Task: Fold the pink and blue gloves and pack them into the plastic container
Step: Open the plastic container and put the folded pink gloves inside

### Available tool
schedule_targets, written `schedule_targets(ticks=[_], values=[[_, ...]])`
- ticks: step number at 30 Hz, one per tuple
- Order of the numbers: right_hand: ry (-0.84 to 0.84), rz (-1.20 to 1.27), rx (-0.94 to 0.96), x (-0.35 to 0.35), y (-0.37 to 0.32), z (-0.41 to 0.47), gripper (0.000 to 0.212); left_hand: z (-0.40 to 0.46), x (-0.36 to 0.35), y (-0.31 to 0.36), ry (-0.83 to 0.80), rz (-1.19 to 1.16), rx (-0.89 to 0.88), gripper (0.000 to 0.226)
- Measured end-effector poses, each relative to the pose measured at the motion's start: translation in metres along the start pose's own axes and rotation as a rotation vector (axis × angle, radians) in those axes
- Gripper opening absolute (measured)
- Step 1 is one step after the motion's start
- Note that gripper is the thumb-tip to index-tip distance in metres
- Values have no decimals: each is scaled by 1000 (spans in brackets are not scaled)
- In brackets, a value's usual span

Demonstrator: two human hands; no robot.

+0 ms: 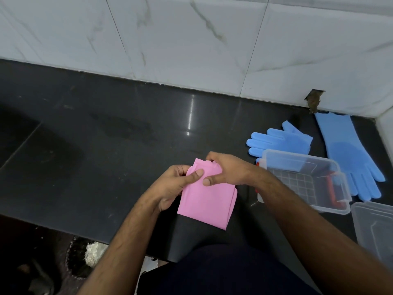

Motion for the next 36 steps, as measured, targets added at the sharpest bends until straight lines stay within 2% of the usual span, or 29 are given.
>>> schedule_targets(ticks=[5,10,14,17,20,23,26,28,31,34,36], values=[[28,240,79,5,-20,-19,47,-21,1,27,-63,171,-30,46],[38,375,174,13,-47,-34,44,-44,-1,64,-65,372,-102,31],[12,395,201,15,-67,-47,26,-56,-11,94,-42,610,-155,25],[130,378,214,17,-76,-56,29,-61,-23,110,6,744,-217,26],[321,423,209,24,-79,-68,44,-65,-35,121,169,823,-329,33],[424,399,204,32,-81,-81,40,-64,-50,127,284,888,-435,53],[489,388,217,45,-82,-97,30,-60,-63,132,301,829,-524,79],[508,357,209,57,-84,-107,30,-56,-67,135,307,762,-574,83],[557,321,201,74,-85,-121,34,-47,-69,137,329,635,-640,66],[632,341,180,89,-83,-135,40,-36,-67,129,406,391,-682,53],[677,350,152,97,-78,-145,40,-25,-68,121,472,239,-639,52]])
Point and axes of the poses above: each hand's wrist, its own z-axis towards the middle knuckle, its own x-axis out of the back of the hand, y = z × x, the point moved 3 cm from there along z, towards the middle knuckle, and after that the axes turned 12 degrees about x, right-handed, at the moved point
